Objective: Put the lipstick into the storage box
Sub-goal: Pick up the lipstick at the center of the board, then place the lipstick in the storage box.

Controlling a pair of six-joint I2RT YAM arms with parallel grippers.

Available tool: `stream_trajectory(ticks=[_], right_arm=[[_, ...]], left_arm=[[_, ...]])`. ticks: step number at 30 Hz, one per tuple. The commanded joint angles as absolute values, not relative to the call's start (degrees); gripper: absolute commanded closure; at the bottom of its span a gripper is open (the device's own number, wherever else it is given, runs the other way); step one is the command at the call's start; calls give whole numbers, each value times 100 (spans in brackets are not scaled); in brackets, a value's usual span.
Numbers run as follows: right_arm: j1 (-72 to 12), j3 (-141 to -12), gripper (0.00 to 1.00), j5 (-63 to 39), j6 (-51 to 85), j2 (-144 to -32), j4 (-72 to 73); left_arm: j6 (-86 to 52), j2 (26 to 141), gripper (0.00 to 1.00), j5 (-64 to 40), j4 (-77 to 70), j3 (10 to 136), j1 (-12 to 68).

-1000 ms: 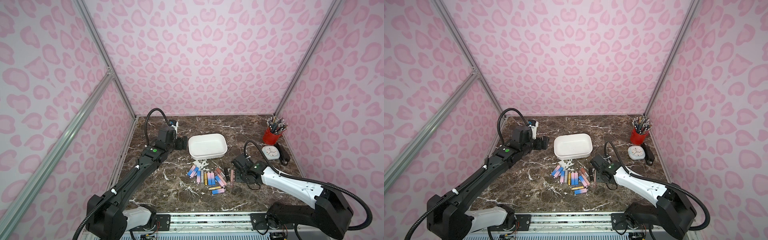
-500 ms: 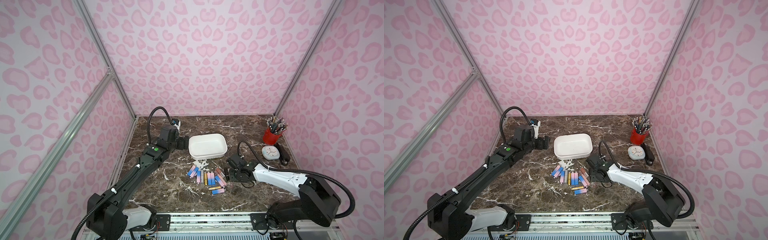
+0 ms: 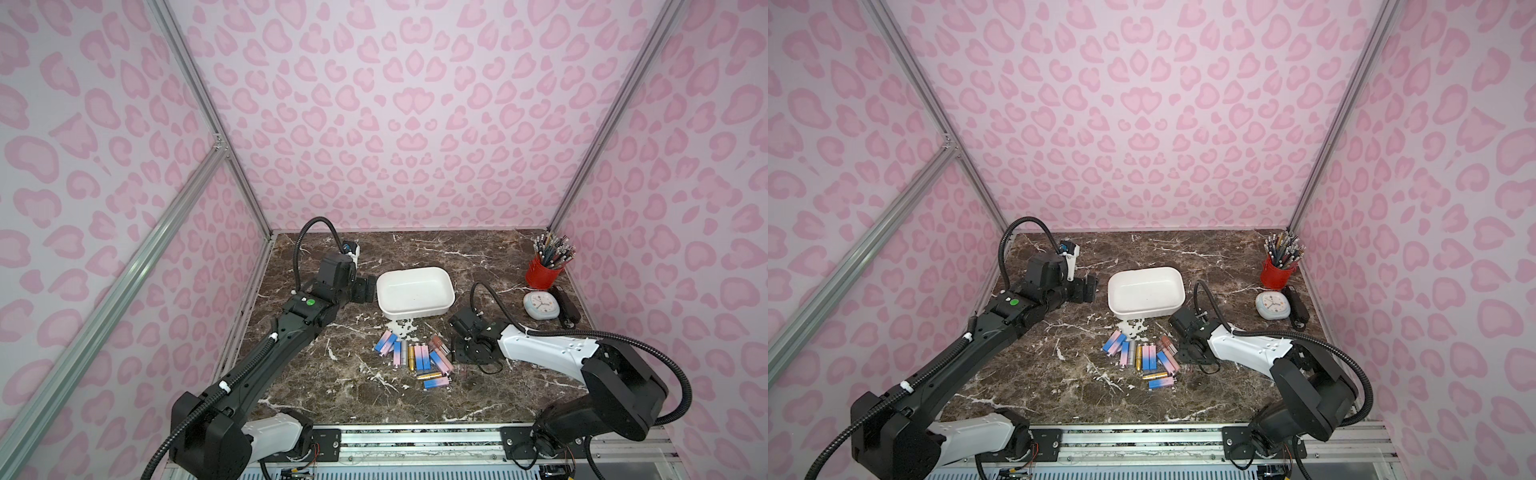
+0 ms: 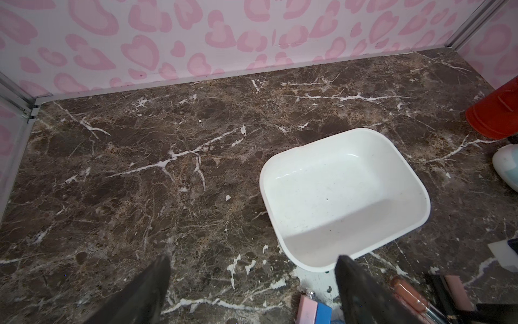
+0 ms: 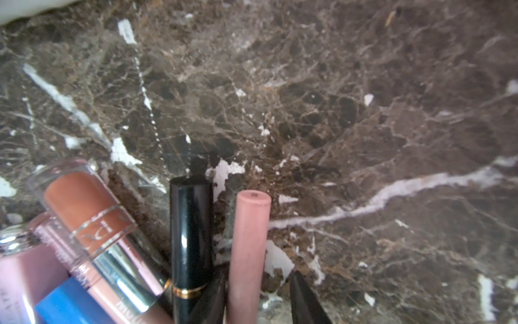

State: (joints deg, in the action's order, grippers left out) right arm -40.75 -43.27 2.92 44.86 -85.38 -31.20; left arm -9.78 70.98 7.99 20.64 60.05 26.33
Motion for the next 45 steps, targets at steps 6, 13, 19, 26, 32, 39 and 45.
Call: stream_trajectory(ticks=[6,13,19,26,32,39,45], right_arm=[[-4071,-4342,68,210,4565,-8755,-3145],[-4073,-4447,76,261,4553,-8799,-3351],[-4074,-4552,81,306,4544,-8716,-3504],[-4085,-4726,85,399,4536,-8671,-3815],[-4070,-4970,85,495,4475,-8598,-4080],[-4072,-5398,85,560,4348,-8636,-4389],[-4052,-5676,88,589,4255,-8762,-4599]], left_arm=[[-911,7005,6,929,2062,5914,2637],[-870,6986,4,871,2035,5891,2637],[-934,7139,5,767,2039,5915,2637],[-973,7310,5,16,2279,5939,2637],[-787,7317,6,-1589,2620,5841,2637],[-666,7170,6,-2231,3003,5736,2648],[-763,6868,6,-2180,3032,5368,2652]])
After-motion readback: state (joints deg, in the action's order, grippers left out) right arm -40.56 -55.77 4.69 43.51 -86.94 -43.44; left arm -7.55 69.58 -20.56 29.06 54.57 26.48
